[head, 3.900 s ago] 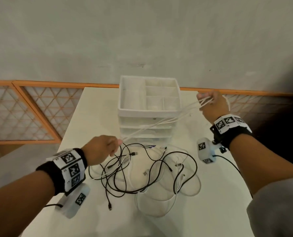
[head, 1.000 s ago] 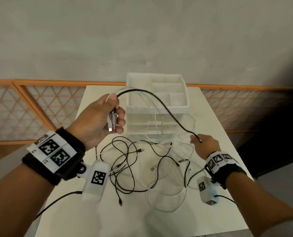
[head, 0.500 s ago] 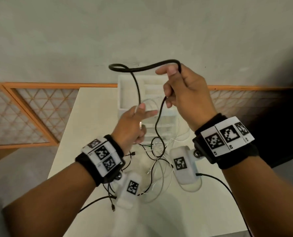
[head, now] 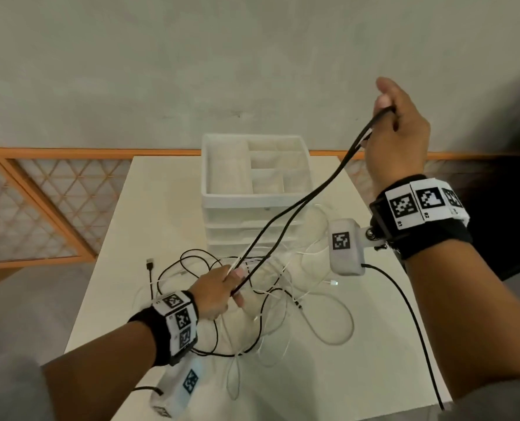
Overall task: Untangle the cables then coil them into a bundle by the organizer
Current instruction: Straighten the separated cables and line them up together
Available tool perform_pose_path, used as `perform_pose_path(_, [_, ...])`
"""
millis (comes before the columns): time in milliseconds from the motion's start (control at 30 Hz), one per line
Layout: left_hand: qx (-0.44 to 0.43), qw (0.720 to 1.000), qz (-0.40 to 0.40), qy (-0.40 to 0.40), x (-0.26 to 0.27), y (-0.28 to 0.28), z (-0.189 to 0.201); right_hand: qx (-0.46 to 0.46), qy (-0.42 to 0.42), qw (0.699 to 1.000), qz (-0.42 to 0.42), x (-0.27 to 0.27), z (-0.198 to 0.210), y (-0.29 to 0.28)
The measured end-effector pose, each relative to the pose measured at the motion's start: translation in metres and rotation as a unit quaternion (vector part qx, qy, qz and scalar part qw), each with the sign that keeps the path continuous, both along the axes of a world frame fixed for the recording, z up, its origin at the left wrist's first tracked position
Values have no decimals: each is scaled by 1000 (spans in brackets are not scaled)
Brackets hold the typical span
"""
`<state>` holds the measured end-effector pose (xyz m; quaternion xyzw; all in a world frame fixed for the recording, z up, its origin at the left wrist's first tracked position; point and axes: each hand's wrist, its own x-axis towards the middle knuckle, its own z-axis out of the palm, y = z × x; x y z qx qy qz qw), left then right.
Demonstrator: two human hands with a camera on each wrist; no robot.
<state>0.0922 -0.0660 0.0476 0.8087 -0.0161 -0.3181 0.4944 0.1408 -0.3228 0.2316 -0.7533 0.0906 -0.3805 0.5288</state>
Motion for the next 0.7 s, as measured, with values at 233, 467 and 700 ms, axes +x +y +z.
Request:
perform_pose_path(233, [15, 999, 11, 46, 4, 9, -1, -27, -31, 998, -43, 5, -13, 4])
perform_pose_path(467, [28, 997, 54, 49, 6, 9, 3, -42, -135, 987, -73, -1, 4, 9])
perform_pose_path(700, [96, 995, 18, 33, 12, 17, 5, -108, 145, 983, -38, -13, 14, 12])
